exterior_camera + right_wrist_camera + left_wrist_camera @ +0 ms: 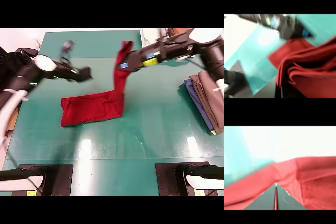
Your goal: Fold the shirts.
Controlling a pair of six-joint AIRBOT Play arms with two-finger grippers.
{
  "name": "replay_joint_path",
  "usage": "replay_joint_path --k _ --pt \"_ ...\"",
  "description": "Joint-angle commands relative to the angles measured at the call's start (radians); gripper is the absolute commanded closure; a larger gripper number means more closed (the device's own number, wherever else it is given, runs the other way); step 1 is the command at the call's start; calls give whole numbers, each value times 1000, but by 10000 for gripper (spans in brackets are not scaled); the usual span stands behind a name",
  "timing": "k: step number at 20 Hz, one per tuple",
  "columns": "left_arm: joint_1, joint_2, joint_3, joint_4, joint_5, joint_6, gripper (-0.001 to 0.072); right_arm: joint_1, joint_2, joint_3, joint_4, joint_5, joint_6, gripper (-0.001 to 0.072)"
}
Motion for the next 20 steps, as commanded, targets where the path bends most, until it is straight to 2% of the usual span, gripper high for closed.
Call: replay_joint_path --k 1,2,3,4,5,7,8,10,16,17,18,19,20 --pt "167 229 0 138 -46 6 680 188 -113 2 133 -187 -81 692" --pt "202 277 0 158 -51 5 680 241 -160 7 154 -251 -124 690" --pt "234 319 0 174 -61 5 680 295 -219 39 158 -304 -161 622" --pt "259 350 0 182 -72 6 681 335 -276 85 158 -329 -170 436" --pt "277 371 0 183 -82 6 680 364 -329 143 146 -332 -172 343" --pt "292 384 0 189 -105 6 680 370 -387 237 37 -283 -132 353" --pt "292 384 0 195 -121 6 681 351 -388 252 -38 -239 -68 409" --pt "289 383 0 195 -152 6 680 293 -351 211 -169 -158 -28 416" --pt "191 378 -4 202 -150 32 681 -45 -121 -278 -236 -123 60 417" --pt "168 375 -4 202 -144 32 681 -106 -94 -365 -230 -126 68 351" --pt "145 369 -5 202 -137 32 680 -154 -80 -437 -220 -134 72 162" --pt "125 362 -5 202 -131 32 681 -196 -77 -500 -192 -139 76 87" --pt "105 355 -6 202 -126 32 680 -230 -84 -549 -146 -149 77 90"
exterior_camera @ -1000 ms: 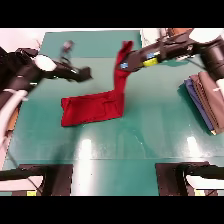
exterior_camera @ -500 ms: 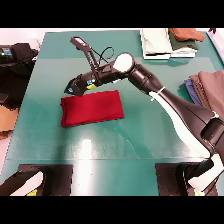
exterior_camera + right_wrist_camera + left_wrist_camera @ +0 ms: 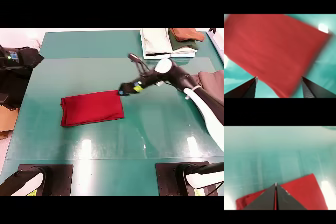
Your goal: Fold the shirts.
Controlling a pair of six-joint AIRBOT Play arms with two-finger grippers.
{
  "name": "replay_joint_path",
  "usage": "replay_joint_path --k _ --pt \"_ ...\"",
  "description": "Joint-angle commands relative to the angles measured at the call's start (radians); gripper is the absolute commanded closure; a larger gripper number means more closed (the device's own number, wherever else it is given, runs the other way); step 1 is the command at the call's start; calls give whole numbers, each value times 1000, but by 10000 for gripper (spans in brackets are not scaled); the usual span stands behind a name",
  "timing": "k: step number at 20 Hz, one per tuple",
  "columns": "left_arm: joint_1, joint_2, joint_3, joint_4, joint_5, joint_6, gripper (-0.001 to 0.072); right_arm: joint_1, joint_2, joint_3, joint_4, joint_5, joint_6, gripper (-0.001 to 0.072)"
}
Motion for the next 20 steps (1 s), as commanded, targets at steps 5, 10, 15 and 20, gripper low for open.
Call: replay_joint_path --k 5,10,15,20 --pt "-88 -56 0 -1 17 4 680 -88 -68 -233 265 -70 -39 144" --pt "-88 -67 0 -9 15 4 681 66 -214 -118 391 -127 -79 168" --pt "-119 -67 0 -50 16 5 681 167 -342 110 385 -135 -113 692" --pt "-284 -67 0 -32 31 5 681 53 -234 220 201 -119 -77 693"
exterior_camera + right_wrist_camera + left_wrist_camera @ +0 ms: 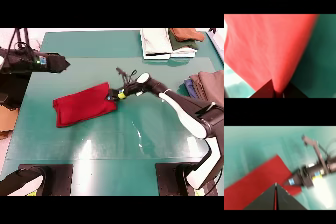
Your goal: Fold the shirts.
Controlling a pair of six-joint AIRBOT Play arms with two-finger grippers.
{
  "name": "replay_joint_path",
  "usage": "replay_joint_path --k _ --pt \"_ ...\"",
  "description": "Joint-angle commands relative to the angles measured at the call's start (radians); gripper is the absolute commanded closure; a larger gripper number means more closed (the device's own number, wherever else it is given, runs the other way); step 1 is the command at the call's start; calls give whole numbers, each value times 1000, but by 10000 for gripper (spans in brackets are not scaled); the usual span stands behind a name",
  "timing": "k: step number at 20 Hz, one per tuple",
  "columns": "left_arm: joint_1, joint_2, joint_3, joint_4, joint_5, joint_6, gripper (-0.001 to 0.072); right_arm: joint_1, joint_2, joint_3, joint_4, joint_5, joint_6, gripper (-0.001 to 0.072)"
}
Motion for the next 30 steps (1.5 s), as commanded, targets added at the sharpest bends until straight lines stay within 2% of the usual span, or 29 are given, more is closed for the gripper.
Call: replay_joint_path --k 1,7,10,14,17,25,27,30 --pt "-99 0 0 9 11 0 681 -108 91 63 -143 24 35 692" --pt "-142 0 0 -6 39 -3 681 -538 322 63 -368 188 58 692" --pt "-142 0 0 -12 40 -10 681 -771 373 63 -366 174 52 692" --pt "-142 0 0 -50 40 -13 680 -983 372 63 -356 99 30 692" --pt "-142 0 0 -53 39 -25 681 -1040 345 122 -356 51 -4 692" --pt "-142 0 0 -65 14 -57 680 -1054 232 551 -332 45 -3 693" --pt "-142 0 0 -65 11 -57 680 -1068 237 596 -330 59 -3 692" --pt "-142 0 0 -65 11 -57 680 -1083 304 520 -331 44 -23 693"
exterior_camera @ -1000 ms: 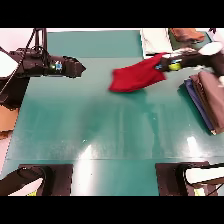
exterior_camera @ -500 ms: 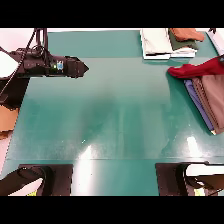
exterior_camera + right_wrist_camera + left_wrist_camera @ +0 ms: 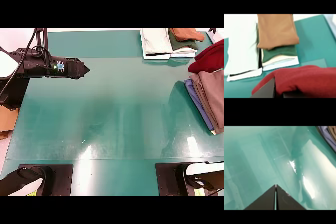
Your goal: Fold the shirts.
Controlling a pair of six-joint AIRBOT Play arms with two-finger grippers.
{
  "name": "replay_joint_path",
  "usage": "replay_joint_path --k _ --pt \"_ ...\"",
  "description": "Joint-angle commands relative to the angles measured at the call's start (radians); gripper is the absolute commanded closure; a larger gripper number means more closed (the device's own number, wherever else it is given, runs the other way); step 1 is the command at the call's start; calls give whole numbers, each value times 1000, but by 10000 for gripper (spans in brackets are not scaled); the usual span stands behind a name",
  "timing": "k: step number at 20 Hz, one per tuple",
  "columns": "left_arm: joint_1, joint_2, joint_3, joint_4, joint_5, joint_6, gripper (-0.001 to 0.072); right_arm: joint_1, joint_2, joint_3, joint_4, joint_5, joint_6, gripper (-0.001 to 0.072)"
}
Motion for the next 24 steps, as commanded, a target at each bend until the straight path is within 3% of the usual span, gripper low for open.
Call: replay_joint_path --k 1,9,17,18,21,22,24 --pt "0 0 0 0 -6 -1 680 -18 60 -40 -2 -8 -29 692" --pt "0 0 0 1 -20 4 680 -161 248 -275 -14 154 -119 692" --pt "0 0 0 2 -50 31 680 -322 500 -775 -370 253 -113 677" --pt "0 0 0 2 -50 31 680 -344 520 -820 -394 258 -107 612" --pt "0 0 0 2 -50 30 680 -422 564 -897 -455 252 -61 238" --pt "0 0 0 2 -50 31 680 -449 572 -895 -452 246 -35 160" --pt "0 0 0 2 -50 31 680 -476 583 -862 -442 246 -5 118"
